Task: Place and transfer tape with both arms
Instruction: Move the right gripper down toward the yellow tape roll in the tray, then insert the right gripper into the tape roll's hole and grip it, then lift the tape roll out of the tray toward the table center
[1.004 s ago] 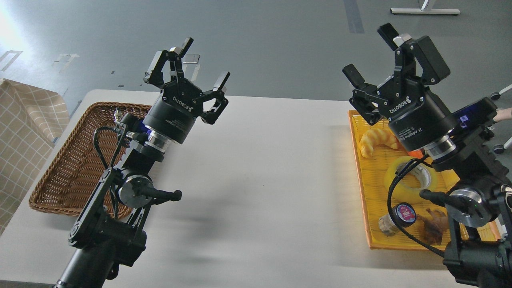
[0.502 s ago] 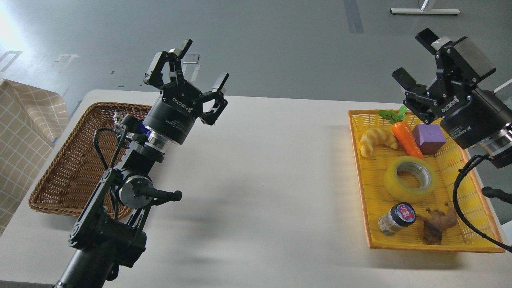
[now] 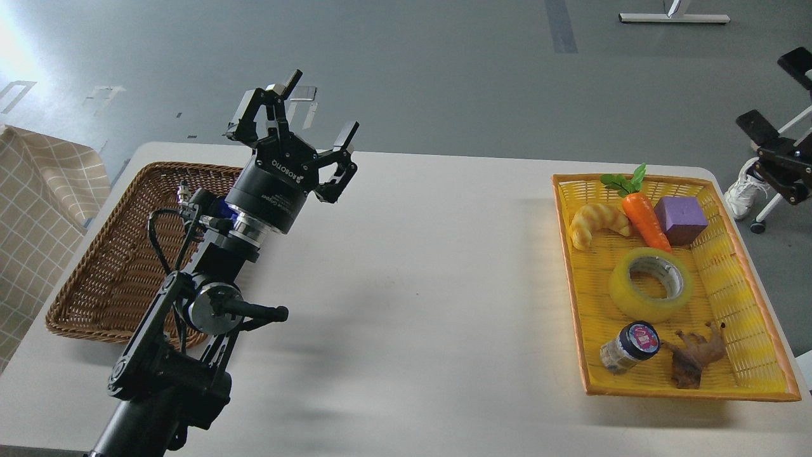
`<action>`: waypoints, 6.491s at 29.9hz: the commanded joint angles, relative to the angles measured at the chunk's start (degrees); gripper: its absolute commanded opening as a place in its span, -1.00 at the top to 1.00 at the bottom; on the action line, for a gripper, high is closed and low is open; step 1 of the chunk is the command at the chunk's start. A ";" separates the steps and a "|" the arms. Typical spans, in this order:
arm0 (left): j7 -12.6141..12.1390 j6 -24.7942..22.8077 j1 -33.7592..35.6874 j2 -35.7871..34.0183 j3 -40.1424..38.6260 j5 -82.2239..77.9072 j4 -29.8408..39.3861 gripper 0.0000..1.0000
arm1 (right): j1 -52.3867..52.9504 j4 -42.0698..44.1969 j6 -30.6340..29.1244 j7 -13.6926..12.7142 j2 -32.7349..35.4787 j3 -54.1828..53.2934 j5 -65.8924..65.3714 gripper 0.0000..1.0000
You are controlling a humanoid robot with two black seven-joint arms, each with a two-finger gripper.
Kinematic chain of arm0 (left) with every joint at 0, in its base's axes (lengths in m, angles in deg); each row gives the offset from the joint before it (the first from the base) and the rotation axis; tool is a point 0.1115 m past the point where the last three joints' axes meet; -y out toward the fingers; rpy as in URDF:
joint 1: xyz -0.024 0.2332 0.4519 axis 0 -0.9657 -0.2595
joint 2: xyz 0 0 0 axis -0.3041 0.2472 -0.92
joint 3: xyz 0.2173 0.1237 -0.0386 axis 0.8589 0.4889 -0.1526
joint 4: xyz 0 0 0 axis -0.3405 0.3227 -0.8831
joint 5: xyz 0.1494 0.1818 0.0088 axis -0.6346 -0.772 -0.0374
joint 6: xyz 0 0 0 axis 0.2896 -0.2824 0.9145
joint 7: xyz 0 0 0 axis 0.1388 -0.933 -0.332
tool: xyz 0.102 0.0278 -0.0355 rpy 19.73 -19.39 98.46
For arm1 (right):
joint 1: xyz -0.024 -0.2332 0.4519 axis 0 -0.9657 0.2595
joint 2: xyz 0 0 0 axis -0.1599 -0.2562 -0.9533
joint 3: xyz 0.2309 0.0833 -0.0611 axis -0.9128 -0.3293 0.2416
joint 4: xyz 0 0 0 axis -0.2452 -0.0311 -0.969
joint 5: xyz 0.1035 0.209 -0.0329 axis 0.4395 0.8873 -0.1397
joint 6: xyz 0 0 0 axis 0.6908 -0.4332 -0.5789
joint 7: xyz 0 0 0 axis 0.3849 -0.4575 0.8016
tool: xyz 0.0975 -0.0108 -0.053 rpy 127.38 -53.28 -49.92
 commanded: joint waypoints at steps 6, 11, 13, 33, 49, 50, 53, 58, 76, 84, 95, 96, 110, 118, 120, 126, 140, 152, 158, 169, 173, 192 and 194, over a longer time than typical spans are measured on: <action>0.00 0.09 0.09 0.00 -0.09 -0.18 0.44 -0.96 | -0.31 -0.26 -0.01 -0.60 -0.21 -4.09 -0.69 -1.00; 0.00 0.17 0.00 0.00 -0.09 -0.18 0.44 -0.96 | -1.54 0.35 -0.01 -5.60 1.54 -4.09 -10.85 -1.00; 0.00 0.44 0.09 0.00 0.00 -0.18 0.44 -0.96 | -1.72 0.62 -0.01 -6.05 2.16 -4.18 -14.81 -1.00; 0.00 1.40 0.00 0.00 0.00 -0.18 0.44 -0.96 | -4.71 -0.52 -0.01 -2.98 11.21 7.15 -47.61 -0.99; 0.08 1.40 -0.53 0.00 -0.09 0.00 0.26 -0.96 | -4.00 5.88 -0.01 -0.07 8.40 17.61 -61.16 -0.95; 0.08 1.40 -0.53 0.00 -0.09 0.00 0.26 -0.96 | -3.92 6.24 -0.01 -0.07 8.31 17.88 -61.16 -0.95; 0.08 1.40 -0.53 0.00 -0.09 0.00 0.26 -0.96 | -2.86 7.74 -0.01 -0.07 7.87 19.11 -61.16 -0.96; 0.08 1.40 -0.53 0.00 0.00 0.00 0.26 -0.96 | 0.12 13.01 -0.01 0.01 6.82 21.75 -62.91 -0.96; 0.08 1.40 -0.53 0.00 -0.18 0.00 0.00 -0.96 | 2.94 21.27 -0.01 0.54 3.83 27.02 -66.26 -0.96; 0.17 1.23 -0.88 0.00 -0.18 0.09 -0.09 -0.96 | 3.03 21.45 -0.01 0.45 3.74 28.08 -67.22 -0.88; 0.26 1.32 -0.88 0.00 -0.35 0.09 -0.09 -0.96 | 3.46 21.62 -0.01 0.28 3.31 30.71 -68.21 -0.82; 0.26 1.23 -0.79 0.00 -0.35 0.09 -0.09 -0.96 | 3.81 21.88 -0.01 0.28 3.13 30.89 -68.21 -0.82; 0.26 1.14 -0.88 0.00 -0.53 0.09 -0.09 -0.96 | 7.25 26.01 -0.01 0.28 1.63 32.38 -68.21 -0.77; 0.26 1.23 -0.88 0.00 -0.44 0.17 -0.09 -0.96 | 7.25 26.55 -0.01 0.19 0.40 33.53 -68.21 -0.72; 0.26 1.23 -0.97 0.00 -0.53 0.09 -0.09 -0.96 | 7.25 26.72 -0.01 0.28 0.23 33.53 -68.21 -0.71; 0.26 1.23 -0.88 0.00 -0.44 0.09 -0.09 -0.96 | 7.60 26.90 -0.01 0.28 0.23 33.61 -68.21 -0.71; 0.26 1.23 -0.88 0.00 -0.53 0.09 -0.09 -0.96 | 7.68 27.78 -0.01 0.28 0.05 33.79 -68.21 -0.47; 0.26 1.32 -0.88 0.00 -0.79 0.09 -0.09 -0.96 | 7.60 27.69 -0.01 0.28 -0.30 33.79 -68.21 -0.07; 0.26 1.32 -0.88 0.00 -0.97 0.09 -0.09 -0.96 | 7.60 27.60 -0.01 0.36 -0.12 33.79 -68.21 0.04; 0.26 1.32 -0.88 0.00 -0.97 0.26 -0.27 -0.96 | 6.98 25.41 -0.01 3.87 0.40 33.79 -68.21 0.79; 0.26 1.32 -0.97 0.00 -0.88 0.17 -0.53 -0.96 | 6.81 22.86 -0.01 5.64 1.90 32.91 -68.21 0.87; 0.26 1.23 -0.88 0.00 -0.88 0.17 -0.62 -0.96 | 23.75 16.00 -0.01 4.94 -2.57 32.72 -66.08 0.87; 0.26 1.23 -0.97 0.00 -0.97 0.17 -0.62 -0.96 | 26.39 16.00 -0.01 4.94 -3.90 36.14 -66.08 0.87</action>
